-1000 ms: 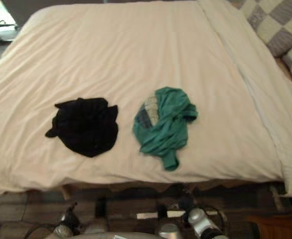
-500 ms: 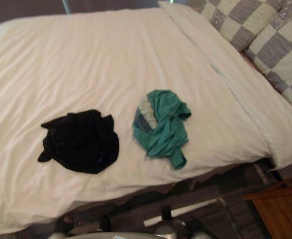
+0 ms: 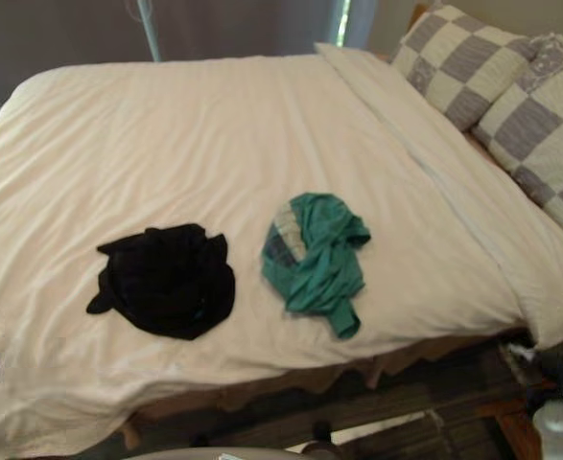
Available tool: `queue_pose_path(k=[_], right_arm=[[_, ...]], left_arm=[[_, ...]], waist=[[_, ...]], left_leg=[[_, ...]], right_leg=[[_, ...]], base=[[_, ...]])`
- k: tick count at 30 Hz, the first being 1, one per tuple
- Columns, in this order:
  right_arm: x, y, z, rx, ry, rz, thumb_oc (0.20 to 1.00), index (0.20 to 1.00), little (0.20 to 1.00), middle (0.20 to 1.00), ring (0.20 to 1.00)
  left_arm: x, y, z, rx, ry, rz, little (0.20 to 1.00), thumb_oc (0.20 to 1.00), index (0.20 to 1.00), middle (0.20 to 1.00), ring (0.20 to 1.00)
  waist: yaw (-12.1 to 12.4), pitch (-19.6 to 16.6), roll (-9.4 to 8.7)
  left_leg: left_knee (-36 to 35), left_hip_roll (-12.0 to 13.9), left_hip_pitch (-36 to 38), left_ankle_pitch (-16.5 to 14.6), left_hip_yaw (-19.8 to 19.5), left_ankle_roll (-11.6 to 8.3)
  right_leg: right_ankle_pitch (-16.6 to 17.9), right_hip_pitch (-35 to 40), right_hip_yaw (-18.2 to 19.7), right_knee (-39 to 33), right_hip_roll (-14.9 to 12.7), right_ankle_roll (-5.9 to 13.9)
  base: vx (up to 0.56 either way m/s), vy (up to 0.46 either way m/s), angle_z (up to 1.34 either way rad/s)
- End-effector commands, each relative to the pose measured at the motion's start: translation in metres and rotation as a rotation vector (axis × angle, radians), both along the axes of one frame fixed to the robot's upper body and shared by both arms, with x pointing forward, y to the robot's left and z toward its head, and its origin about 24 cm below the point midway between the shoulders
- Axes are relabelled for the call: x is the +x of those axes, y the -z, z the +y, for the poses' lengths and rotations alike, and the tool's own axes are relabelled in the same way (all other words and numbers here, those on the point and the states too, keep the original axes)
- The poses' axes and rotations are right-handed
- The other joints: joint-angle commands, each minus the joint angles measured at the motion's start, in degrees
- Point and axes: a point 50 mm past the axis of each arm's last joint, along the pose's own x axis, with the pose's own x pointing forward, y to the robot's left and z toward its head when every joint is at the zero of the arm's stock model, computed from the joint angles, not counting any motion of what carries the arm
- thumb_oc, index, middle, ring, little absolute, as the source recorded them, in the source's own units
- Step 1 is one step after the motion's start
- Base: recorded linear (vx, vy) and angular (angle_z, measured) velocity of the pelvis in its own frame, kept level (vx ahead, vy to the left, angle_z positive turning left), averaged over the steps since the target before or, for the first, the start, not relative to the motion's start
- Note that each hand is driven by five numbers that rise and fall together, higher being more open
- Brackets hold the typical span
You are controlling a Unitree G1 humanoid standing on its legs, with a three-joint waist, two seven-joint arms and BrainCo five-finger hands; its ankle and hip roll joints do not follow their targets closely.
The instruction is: Tidy up the quilt and then pick up the clothes from the bed and put them into the laundry hamper.
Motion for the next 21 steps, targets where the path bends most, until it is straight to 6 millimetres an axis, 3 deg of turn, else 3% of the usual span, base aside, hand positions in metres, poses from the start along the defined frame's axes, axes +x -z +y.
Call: queue_pose_path(k=[1,4,5,6,7,8,9,11,16,18,21], right_arm=[[0.05,-0.035,0.028,-0.201,-0.258,-0.062,1.0,1.0,1.0,1.0,1.0],[0.072,-0.043,0.049,-0.262,-0.378,-0.04,1.0,1.0,1.0,1.0,1.0],[0.072,-0.043,0.049,-0.263,-0.379,-0.038,1.0,1.0,1.0,1.0,1.0],[0.081,-0.045,0.063,-0.283,-0.449,-0.033,1.0,1.0,1.0,1.0,1.0],[0.082,-0.045,0.064,-0.284,-0.45,-0.032,1.0,1.0,1.0,1.0,1.0],[0.093,-0.059,0.077,-0.271,-0.539,-0.068,1.0,1.0,1.0,1.0,1.0],[0.095,-0.055,0.085,-0.268,-0.565,-0.065,1.0,1.0,1.0,1.0,1.0],[0.1,-0.062,0.093,-0.28,-0.592,-0.093,1.0,1.0,1.0,1.0,1.0],[0.111,-0.083,0.106,-0.276,-0.629,-0.195,1.0,1.0,1.0,1.0,1.0],[0.122,-0.104,0.12,-0.284,-0.679,-0.284,1.0,1.0,1.0,1.0,1.0],[0.125,-0.118,0.124,-0.3,-0.696,-0.336,1.0,1.0,1.0,1.0,1.0]], left_arm=[[0.036,-0.021,-0.04,0.201,0.261,-0.02,1.0,1.0,1.0,1.0,1.0],[0.043,-0.011,-0.067,0.241,0.408,0.065,1.0,1.0,1.0,1.0,1.0],[0.043,-0.011,-0.067,0.242,0.408,0.067,1.0,1.0,1.0,1.0,1.0],[0.044,-0.003,-0.082,0.258,0.5,0.128,1.0,1.0,1.0,1.0,1.0],[0.044,-0.003,-0.082,0.259,0.5,0.129,1.0,1.0,1.0,1.0,1.0],[0.044,-0.051,-0.016,0.345,0.409,0.194,1.0,1.0,1.0,1.0,1.0],[0.052,-0.039,-0.037,0.34,0.483,0.206,1.0,1.0,1.0,1.0,1.0],[0.055,-0.035,-0.051,0.379,0.546,0.261,1.0,1.0,1.0,1.0,1.0],[0.073,-0.048,-0.066,0.53,0.592,0.29,1.0,1.0,1.0,1.0,1.0],[0.09,-0.053,-0.071,0.621,0.594,0.337,1.0,1.0,1.0,1.0,1.0],[0.098,-0.06,-0.076,0.664,0.603,0.335,1.0,1.0,1.0,1.0,1.0]], waist=[[0.1,1.5,-1.16],[0.5,1.6,-1.12],[0.5,1.6,-1.11],[0.8,1.7,-1.08],[0.8,1.7,-1.09],[0.7,1.7,-0.34],[0.7,1.8,-0.03],[0.6,2.7,-0.02],[0.0,6.5,-0.4],[-0.6,9.5,-0.73],[-0.6,10.5,-0.75]], left_leg=[[-0.1,4.1,1.8,-1.4,-0.2,-3.15],[-0.1,4.4,2.1,-1.5,0.0,-3.13],[-0.1,4.4,2.1,-1.5,0.0,-3.14],[-0.1,4.4,2.2,-1.6,0.2,-3.15],[-0.1,4.4,2.3,-1.6,0.2,-3.16],[-0.1,4.4,2.3,-1.2,0.7,-3.3],[-0.1,4.2,2.4,-1.4,0.6,-3.18],[-0.1,4.1,2.0,-1.5,0.7,-3.03],[-0.1,3.8,-2.4,-0.5,0.8,-2.9],[0.0,4.1,-6.1,0.9,0.9,-3.18],[0.0,4.3,-8.6,1.7,1.1,-3.46]], right_leg=[[-4.6,1.8,0.8,0.1,-2.1,1.84],[-4.9,2.1,0.6,0.1,-2.0,1.72],[-4.9,2.1,0.6,0.1,-2.0,1.71],[-5.1,2.3,0.4,0.1,-2.0,1.68],[-5.1,2.3,0.4,0.1,-2.0,1.68],[-4.7,2.3,0.5,0.1,-2.1,1.93],[-4.7,2.3,0.5,0.1,-2.2,1.97],[-4.6,1.7,0.5,0.1,-2.3,2.0],[-3.5,-3.4,2.0,0.1,-2.2,2.21],[-2.2,-7.8,2.8,0.5,-2.0,2.13],[-1.7,-10.6,2.9,0.9,-1.9,2.11]], base=[[0.03,-0.016,0.03],[0.0,-0.01,-0.03],[0.0,0.0,0.0],[0.0,0.0,0.0],[0.03,0.03,0.01],[0.04,0.049,0.0],[0.03,0.052,-0.04],[0.0,0.0,0.0],[-0.17,-0.012,-0.01],[-0.23,-0.008,-0.17],[-0.13,-0.01,-0.07]])
